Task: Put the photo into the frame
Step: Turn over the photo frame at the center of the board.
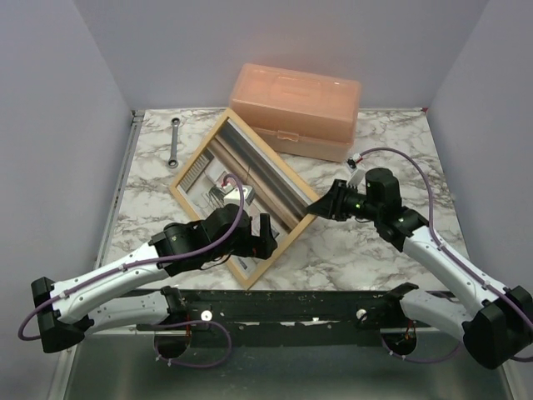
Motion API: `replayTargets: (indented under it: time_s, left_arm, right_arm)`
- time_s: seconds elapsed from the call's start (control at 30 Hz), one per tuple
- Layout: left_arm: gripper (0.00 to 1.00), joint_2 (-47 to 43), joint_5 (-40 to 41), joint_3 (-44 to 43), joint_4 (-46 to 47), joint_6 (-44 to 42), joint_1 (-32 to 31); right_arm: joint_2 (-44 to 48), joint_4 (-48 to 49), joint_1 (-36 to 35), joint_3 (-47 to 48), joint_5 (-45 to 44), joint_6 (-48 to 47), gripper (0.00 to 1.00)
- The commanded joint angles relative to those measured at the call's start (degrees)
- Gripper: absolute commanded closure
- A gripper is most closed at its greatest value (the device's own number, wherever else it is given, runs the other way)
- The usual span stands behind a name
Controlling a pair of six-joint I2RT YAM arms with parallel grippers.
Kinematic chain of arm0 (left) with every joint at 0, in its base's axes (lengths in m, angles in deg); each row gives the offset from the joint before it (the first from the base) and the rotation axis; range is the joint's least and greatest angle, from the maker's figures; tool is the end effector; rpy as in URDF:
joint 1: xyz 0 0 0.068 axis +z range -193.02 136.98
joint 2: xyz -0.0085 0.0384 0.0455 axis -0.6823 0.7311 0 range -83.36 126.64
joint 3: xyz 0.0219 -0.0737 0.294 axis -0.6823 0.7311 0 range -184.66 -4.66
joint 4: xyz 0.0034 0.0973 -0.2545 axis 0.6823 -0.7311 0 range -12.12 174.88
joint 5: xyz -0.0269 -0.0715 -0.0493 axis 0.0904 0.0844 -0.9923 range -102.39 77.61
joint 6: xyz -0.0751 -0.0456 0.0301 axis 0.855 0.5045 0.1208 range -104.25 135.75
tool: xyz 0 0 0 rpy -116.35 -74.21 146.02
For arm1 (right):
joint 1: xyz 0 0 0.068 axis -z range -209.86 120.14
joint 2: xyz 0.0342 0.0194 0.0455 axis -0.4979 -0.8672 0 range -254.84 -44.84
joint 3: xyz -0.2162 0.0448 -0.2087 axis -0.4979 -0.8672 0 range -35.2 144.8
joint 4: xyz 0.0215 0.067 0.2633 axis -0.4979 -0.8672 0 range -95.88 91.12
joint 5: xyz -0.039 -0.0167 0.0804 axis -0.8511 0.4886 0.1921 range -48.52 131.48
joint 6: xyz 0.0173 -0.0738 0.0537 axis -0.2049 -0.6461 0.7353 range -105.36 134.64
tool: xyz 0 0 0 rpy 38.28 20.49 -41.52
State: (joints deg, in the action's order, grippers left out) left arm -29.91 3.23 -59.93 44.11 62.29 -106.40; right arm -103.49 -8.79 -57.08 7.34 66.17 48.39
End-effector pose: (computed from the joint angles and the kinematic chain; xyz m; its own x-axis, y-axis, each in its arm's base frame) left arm 0.1180 -0.1853 0.3222 -0.7506 -0.0625 -0.6578 0.3232 0.8336 -0.4480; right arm 0.2189 0.1518 0.2868 -0.7407 0.1868 -0.6454 -0.4063 0.6404 0.6517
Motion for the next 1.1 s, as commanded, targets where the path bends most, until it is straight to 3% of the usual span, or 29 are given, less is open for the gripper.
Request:
replayTargets:
  time_s: [0.0, 0.5, 0.63, 0.73, 0.87, 1.07]
  left_arm:
    - [0.01, -1.3, -9.2, 5.1, 4.5, 5.4, 4.0]
    - [0.01, 6.9, -15.6, 15.0, 9.0, 8.7, 10.9]
    - [0.02, 7.7, -15.5, 16.4, 9.0, 9.1, 11.9]
    - [0.01, 7.1, -15.5, 17.4, 9.0, 9.4, 12.6]
    - [0.01, 5.2, -15.6, 18.5, 8.3, 9.9, 13.3]
    - [0.02, 1.7, -11.0, 19.4, 2.2, 10.7, 14.3]
  right_arm:
    - [-3.6, -4.6, 1.2, -6.1, -8.2, -3.5, 0.99]
    - [-15.4, -3.9, 2.8, -10.1, -18.2, -1.3, 0.95]
    - [-17.8, -4.6, 2.9, -9.3, -21.9, -0.3, 0.88]
    - [-20.0, -4.8, 2.9, -8.4, -22.0, -0.4, 0.74]
    - [-22.6, -4.7, 2.9, -7.7, -21.7, -0.6, 0.67]
    - [-26.0, -5.6, 2.9, -5.9, -20.8, -1.3, 0.34]
